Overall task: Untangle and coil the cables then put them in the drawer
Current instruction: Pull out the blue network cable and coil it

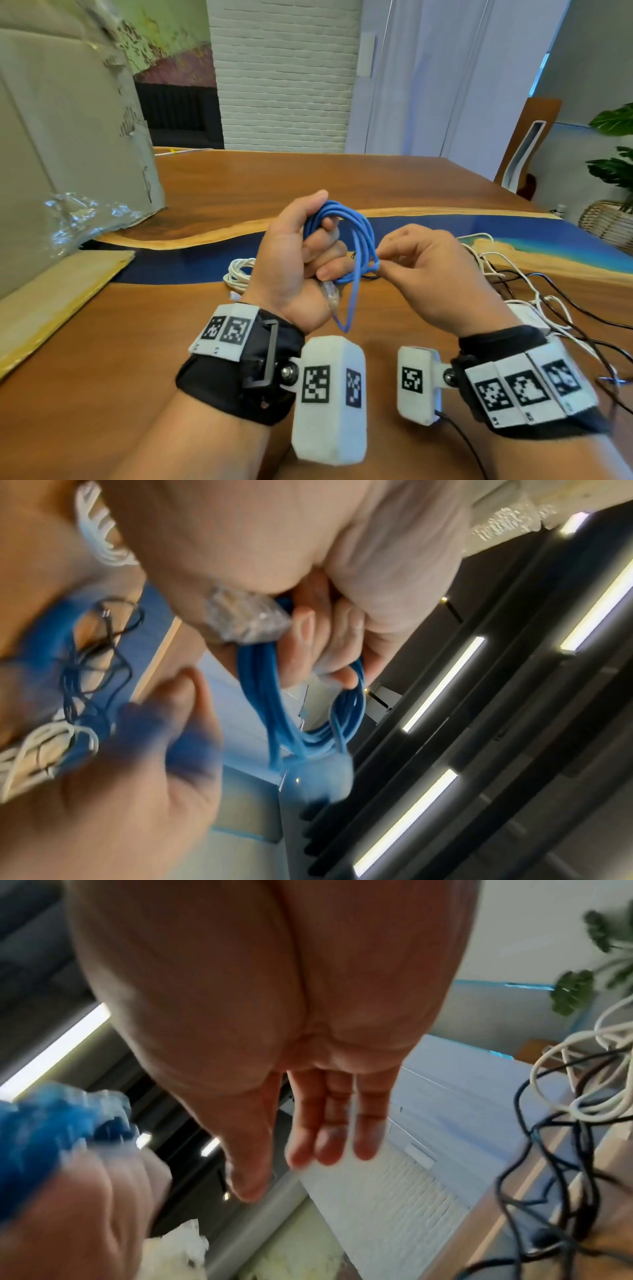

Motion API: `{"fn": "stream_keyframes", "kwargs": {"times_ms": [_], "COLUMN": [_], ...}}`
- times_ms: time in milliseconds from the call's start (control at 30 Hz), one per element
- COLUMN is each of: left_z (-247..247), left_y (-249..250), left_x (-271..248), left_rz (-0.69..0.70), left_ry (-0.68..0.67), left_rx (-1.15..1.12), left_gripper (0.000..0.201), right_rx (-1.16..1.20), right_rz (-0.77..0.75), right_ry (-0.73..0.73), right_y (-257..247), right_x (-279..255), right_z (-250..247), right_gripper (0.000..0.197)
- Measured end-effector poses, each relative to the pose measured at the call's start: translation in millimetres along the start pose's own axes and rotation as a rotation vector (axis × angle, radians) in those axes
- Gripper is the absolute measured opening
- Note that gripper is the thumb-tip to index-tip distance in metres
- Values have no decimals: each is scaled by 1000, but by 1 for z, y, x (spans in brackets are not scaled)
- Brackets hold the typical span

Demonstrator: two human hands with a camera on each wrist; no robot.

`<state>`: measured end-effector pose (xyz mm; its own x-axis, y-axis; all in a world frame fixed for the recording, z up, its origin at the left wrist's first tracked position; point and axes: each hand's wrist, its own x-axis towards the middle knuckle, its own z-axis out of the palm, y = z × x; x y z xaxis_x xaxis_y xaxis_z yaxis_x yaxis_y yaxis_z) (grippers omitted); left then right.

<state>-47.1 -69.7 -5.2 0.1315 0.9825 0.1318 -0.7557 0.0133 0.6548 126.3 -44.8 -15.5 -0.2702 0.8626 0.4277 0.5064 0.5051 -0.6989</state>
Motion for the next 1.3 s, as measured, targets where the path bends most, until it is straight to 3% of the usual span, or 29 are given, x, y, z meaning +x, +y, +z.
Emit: {"fn": "stream_keyframes", "kwargs": {"times_ms": [67,133,267,300,400,467,600,767,933,1033,1200,1300], "left_z": [7,9,2,0,-1,-1,-1,-7,-5,-6,-3,-2], "left_y": [-5,-8,-3,-2,-2,-3,-2,7,6,0,-13,-14], "left_x": [0,1,3,4,6,6,6,5,4,5,8,9], "left_rz": [10,47,137,162,242,285,318,273,166,141,137,168], "left_ry": [-7,41,156,175,230,257,280,263,154,131,184,213], "left_rx": [31,102,158,165,193,210,243,204,108,69,105,172], "left_gripper": [34,34,35,36,37,38,38,37,33,33,35,35], "right_rx": [82,316,634,642,577,562,597,594,465,491,745,828], "right_rz": [-62,-75,62,79,127,148,176,127,51,61,149,226], "right_ry": [29,94,64,39,-65,-138,-159,70,225,203,68,-14], "right_y": [-3,-9,-11,-11,-12,-15,-17,-12,-6,-5,-7,-6], "right_x": [-1,0,-1,-2,-4,-4,-5,-1,3,3,0,-1], "right_z": [7,6,-2,-2,6,13,25,10,20,28,31,27], "right_gripper": [15,19,17,9,41,48,41,13,15,18,9,16]}}
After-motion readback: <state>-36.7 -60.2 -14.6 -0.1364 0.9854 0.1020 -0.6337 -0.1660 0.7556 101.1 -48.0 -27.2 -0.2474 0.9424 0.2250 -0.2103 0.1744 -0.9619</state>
